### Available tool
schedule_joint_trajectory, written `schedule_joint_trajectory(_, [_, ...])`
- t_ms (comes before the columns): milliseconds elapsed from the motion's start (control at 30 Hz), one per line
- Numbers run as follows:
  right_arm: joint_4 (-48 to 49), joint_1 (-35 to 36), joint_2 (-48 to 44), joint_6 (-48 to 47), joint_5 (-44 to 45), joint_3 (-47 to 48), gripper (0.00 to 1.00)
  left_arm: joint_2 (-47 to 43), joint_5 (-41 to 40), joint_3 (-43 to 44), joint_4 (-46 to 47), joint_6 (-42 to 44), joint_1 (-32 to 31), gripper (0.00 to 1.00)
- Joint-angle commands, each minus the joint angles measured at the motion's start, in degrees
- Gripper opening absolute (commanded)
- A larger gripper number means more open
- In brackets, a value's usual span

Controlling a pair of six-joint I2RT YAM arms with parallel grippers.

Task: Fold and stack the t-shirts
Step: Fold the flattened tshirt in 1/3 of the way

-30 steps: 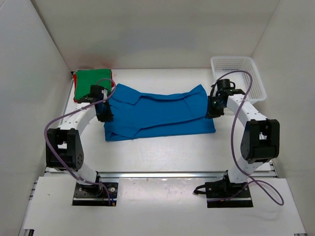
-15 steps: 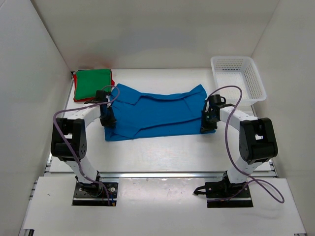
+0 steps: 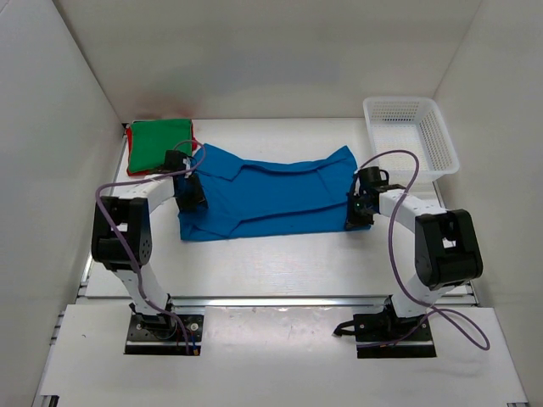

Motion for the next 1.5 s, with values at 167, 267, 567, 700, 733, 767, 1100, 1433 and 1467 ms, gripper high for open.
schedule_joint_trajectory(167, [4.4, 3.1, -6.5, 1.3, -0.9, -0.6, 0.15, -16.6, 2.5, -4.3, 6.7, -1.1, -3.0, 0.57])
schedule_joint_trajectory(267, [5.9, 3.9, -4.8, 2.4, -2.7, 1.1, 0.12, -15.8, 2.1, -6.5, 6.7, -0.5, -4.0, 0.55])
schedule_joint_trajectory(567, [11.0, 7.5, 3.2, 6.5, -5.8, 3.1, 0.0, -4.9, -4.7, -8.6, 4.9, -2.3, -8.4, 0.47])
schedule_joint_trajectory(700, [10.0, 8.5, 4.1, 6.3, -5.2, 0.5, 0.0, -3.7, -7.0, -9.5, 1.2, -2.1, -9.0, 0.46])
schedule_joint_trajectory(733, [9.4, 8.7, 3.7, 6.3, -5.2, -0.2, 0.0, -5.0, -7.0, -11.0, 1.0, -2.1, -9.2, 0.46])
schedule_joint_trajectory(767, [8.8, 8.7, 4.0, 6.4, -5.1, -1.0, 0.0, -6.7, -6.9, -13.1, 1.5, -2.8, -8.8, 0.45])
schedule_joint_trajectory(1100, [5.3, 11.0, 0.6, 5.8, -5.6, -6.5, 0.0, -19.6, -6.6, -24.1, -0.8, -4.4, -10.8, 0.43])
schedule_joint_trajectory(1433, [4.6, 14.4, -5.3, 7.9, -6.7, -9.1, 0.0, -28.7, -3.8, -19.7, -4.0, -1.9, -5.8, 0.34])
schedule_joint_trajectory(1467, [4.2, 15.0, -6.1, 7.8, -6.9, -7.8, 0.0, -29.4, -2.5, -18.8, -4.3, -1.8, -5.3, 0.34])
